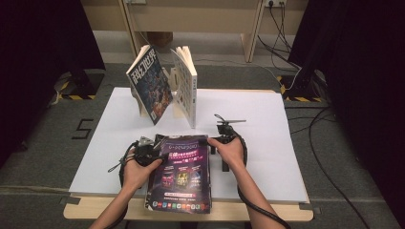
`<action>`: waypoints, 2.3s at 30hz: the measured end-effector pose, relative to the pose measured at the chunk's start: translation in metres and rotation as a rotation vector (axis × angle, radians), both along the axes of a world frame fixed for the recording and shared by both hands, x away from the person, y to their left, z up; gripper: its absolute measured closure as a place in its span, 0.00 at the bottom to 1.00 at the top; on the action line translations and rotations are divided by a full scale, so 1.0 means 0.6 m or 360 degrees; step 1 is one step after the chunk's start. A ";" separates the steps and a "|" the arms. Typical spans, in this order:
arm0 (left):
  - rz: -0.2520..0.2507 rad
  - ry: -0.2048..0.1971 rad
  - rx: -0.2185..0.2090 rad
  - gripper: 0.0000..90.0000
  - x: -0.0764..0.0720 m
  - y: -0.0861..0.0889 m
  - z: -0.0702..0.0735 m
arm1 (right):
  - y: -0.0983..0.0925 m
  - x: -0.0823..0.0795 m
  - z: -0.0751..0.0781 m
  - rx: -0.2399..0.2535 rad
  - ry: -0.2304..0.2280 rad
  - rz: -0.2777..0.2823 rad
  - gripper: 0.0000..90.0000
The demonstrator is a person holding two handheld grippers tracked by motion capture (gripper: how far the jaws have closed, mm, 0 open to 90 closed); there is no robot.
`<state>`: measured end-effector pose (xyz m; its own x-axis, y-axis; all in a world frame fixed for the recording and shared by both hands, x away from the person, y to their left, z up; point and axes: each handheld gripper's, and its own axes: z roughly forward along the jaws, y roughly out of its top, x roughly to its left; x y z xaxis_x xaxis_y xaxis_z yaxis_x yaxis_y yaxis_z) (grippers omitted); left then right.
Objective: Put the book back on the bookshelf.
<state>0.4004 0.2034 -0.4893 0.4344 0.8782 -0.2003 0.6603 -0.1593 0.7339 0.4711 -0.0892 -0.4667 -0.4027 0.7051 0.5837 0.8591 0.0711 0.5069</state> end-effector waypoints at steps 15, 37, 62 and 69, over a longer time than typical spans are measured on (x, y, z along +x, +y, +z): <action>-0.0011 -0.0003 -0.0002 0.57 0.001 0.000 0.000 | 0.005 -0.003 0.023 -0.0015 -0.0008 -0.0012 0.90; 0.0036 -0.0124 -0.0076 0.48 -0.004 0.013 0.032 | 0.011 -0.021 0.110 0.0064 -0.0272 -0.0136 0.94; 0.0028 -0.0221 -0.0084 0.45 0.002 0.015 0.069 | 0.036 -0.032 0.175 0.0070 -0.0584 -0.0269 0.94; 0.0015 -0.0241 -0.0087 0.45 0.004 0.011 0.081 | 0.042 -0.029 0.184 0.0079 -0.0614 -0.0281 0.94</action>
